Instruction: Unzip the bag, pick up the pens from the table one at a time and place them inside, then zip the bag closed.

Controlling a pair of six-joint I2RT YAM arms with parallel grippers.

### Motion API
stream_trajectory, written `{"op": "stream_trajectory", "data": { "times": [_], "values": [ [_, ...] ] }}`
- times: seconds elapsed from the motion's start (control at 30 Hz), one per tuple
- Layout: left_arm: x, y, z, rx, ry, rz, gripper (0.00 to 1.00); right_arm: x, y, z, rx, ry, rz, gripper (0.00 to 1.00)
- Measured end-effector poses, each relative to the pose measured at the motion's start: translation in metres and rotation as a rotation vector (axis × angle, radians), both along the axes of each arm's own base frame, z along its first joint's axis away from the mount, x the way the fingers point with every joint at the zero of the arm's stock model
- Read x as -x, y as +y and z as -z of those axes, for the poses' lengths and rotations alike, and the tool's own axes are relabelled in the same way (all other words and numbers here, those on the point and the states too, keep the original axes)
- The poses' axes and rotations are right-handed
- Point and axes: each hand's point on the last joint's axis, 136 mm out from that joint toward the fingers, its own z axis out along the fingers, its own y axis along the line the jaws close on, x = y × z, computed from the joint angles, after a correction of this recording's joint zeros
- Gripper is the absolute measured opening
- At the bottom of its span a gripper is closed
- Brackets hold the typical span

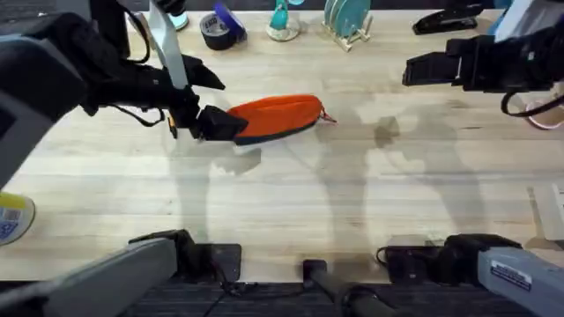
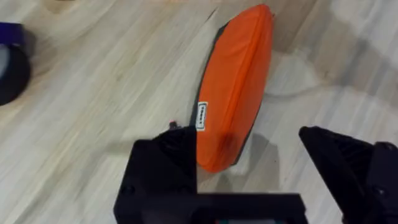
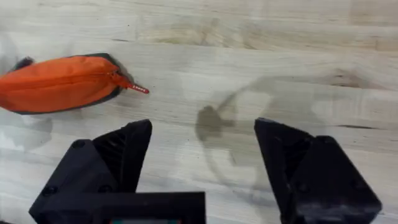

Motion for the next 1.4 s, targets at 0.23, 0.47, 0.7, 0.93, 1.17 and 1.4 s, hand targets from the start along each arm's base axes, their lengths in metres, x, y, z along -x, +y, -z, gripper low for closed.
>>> {"op": "stream_trajectory", "data": {
  "times": [0.23,0.47,0.7,0.93,1.17,1.4],
  "values": [
    [-0.009,-0.003,0.021,0.072,0.051,0.040,0.960,0.000,0.000,0.000,0.000,0.000,0.000,0.996],
    [-0.015,-0.002,0.043,0.099,0.101,0.050,0.912,0.000,0.000,0.000,0.000,0.000,0.000,0.996],
    [-0.016,-0.005,0.049,0.142,0.119,0.067,0.813,0.000,0.000,0.000,0.000,0.000,0.000,0.996],
    [-0.016,-0.008,0.046,0.161,0.106,0.076,0.253,0.000,0.000,0.000,0.000,0.000,0.000,0.996],
    [-0.017,-0.007,0.046,0.158,0.097,0.080,0.045,0.001,0.000,0.000,0.000,0.003,0.000,0.996],
    [-0.017,-0.007,0.046,0.155,0.098,0.080,0.045,0.001,0.000,0.000,0.000,0.003,0.000,0.995]
  ]
}}
